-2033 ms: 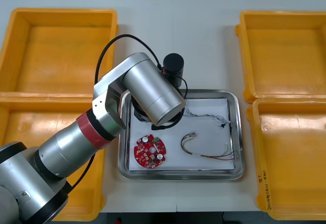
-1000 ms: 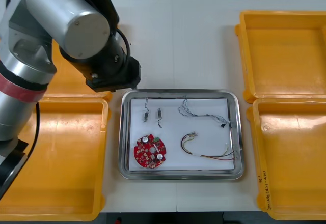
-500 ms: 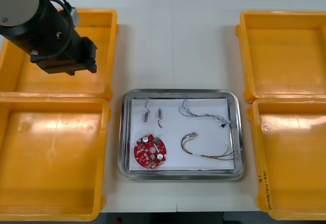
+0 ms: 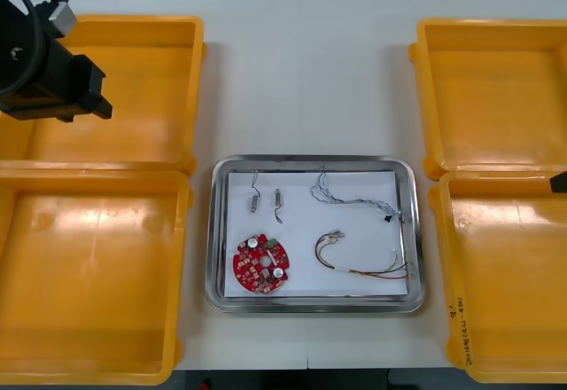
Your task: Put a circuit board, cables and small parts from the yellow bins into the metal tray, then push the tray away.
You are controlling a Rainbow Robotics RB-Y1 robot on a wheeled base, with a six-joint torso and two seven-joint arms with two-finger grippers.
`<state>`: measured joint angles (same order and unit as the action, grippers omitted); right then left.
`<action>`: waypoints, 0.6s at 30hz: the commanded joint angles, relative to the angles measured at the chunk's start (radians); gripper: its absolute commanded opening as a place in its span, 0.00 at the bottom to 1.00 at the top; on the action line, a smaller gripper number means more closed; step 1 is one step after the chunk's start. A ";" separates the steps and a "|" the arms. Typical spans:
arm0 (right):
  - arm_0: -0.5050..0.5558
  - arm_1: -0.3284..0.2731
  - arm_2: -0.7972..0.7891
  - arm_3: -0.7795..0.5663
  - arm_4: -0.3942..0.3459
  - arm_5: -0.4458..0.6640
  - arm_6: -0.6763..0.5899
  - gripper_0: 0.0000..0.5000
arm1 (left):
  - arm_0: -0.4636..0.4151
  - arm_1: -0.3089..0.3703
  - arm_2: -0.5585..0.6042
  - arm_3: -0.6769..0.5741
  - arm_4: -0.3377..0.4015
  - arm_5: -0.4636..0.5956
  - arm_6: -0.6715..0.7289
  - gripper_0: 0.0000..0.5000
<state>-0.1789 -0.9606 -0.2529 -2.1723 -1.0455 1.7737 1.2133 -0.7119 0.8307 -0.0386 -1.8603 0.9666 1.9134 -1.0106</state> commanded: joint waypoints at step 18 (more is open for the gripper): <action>-0.350 -0.046 0.495 -0.086 -0.107 -0.118 0.009 1.00 | 0.328 0.157 0.184 -0.238 0.047 0.007 -0.215 1.00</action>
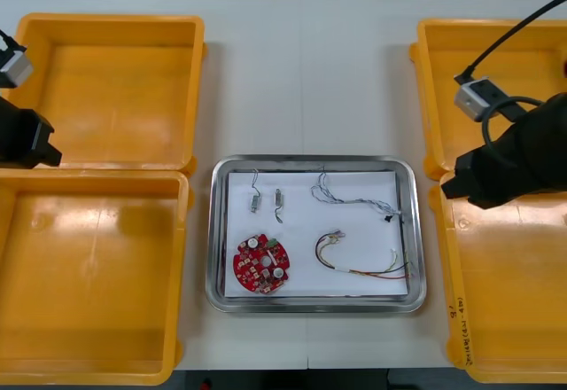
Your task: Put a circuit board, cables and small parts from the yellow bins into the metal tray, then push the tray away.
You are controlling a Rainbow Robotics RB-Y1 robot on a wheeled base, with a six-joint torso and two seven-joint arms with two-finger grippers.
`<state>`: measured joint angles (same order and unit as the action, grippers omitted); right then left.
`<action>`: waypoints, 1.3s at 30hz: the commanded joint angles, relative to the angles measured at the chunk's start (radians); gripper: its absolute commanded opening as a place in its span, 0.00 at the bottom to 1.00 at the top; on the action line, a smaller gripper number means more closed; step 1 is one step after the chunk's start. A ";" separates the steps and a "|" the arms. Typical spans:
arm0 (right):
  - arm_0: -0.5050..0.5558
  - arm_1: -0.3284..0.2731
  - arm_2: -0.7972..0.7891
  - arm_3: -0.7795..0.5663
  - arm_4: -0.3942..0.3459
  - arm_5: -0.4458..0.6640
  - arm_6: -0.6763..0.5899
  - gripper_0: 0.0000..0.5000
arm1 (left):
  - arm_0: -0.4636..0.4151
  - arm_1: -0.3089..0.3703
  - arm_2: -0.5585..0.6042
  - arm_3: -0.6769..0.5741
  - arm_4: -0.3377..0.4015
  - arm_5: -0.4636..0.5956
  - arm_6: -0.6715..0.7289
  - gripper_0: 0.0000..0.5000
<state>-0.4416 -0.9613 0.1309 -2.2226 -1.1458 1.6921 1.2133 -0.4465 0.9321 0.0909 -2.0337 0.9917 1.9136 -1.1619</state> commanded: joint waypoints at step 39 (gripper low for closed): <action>-0.405 0.193 0.943 -0.057 0.357 -0.150 0.101 1.00 | 0.261 0.051 0.167 -0.192 0.076 0.006 0.018 1.00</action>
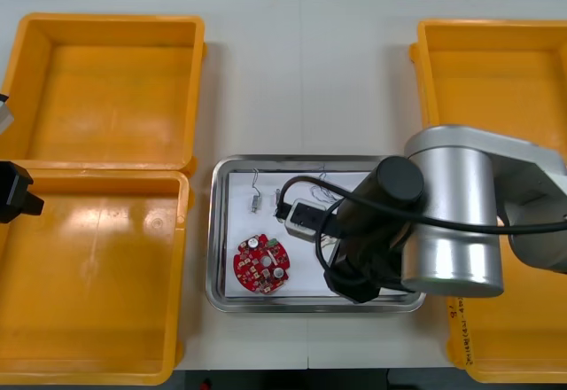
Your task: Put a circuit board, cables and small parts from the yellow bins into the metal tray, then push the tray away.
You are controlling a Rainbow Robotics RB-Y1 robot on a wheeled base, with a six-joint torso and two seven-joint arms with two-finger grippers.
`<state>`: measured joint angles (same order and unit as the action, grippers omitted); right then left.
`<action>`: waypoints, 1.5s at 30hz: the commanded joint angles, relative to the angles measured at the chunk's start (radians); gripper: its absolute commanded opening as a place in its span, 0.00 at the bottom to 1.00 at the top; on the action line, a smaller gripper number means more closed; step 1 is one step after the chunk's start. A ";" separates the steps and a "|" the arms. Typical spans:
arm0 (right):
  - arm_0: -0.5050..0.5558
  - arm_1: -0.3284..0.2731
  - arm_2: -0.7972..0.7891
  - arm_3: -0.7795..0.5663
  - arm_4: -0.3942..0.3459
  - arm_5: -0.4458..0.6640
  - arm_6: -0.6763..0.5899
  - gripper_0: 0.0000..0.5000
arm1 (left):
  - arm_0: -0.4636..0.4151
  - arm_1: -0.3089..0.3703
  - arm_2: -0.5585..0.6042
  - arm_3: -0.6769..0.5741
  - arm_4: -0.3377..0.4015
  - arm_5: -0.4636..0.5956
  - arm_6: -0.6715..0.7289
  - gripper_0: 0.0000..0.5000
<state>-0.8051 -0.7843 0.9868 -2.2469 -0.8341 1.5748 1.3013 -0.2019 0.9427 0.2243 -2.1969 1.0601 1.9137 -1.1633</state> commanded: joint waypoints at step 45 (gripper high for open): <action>-0.034 0.157 0.314 0.055 0.222 -0.029 0.062 1.00 | 0.016 0.041 0.033 -0.029 0.008 0.006 0.019 1.00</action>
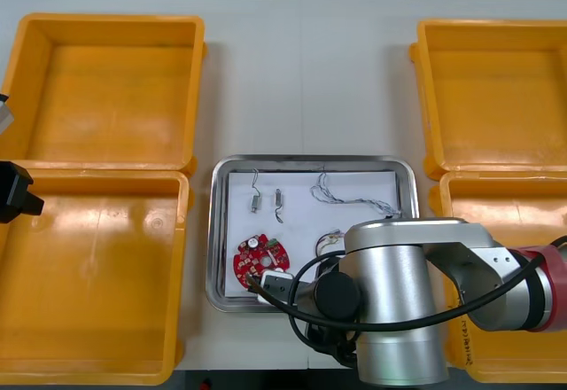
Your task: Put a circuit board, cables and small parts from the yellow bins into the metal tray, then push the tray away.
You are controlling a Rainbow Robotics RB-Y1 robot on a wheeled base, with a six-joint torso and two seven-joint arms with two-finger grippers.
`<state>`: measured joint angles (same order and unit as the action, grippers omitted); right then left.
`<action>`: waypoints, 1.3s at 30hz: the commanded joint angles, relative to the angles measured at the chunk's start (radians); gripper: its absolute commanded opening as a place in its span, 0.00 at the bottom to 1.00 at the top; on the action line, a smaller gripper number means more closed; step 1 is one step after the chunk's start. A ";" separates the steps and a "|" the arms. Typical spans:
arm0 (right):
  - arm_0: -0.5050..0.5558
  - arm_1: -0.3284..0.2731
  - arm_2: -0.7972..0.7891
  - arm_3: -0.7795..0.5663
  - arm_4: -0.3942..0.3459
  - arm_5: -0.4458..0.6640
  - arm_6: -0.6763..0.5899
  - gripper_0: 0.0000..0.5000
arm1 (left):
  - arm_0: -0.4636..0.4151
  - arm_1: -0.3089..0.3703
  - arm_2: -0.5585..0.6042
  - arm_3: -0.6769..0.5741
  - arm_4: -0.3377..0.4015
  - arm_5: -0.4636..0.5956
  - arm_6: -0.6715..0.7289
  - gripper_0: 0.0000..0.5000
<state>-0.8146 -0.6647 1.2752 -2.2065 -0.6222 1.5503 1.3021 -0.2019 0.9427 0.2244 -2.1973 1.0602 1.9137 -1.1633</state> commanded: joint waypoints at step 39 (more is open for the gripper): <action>-0.012 0.093 0.115 0.064 0.160 -0.018 0.059 1.00 | 0.016 0.041 0.033 -0.029 0.007 0.006 0.019 1.00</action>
<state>-0.8147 -0.5961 1.3749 -2.1344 -0.4703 1.5424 1.3544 -0.2018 0.9427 0.2244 -2.1974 1.0602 1.9137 -1.1633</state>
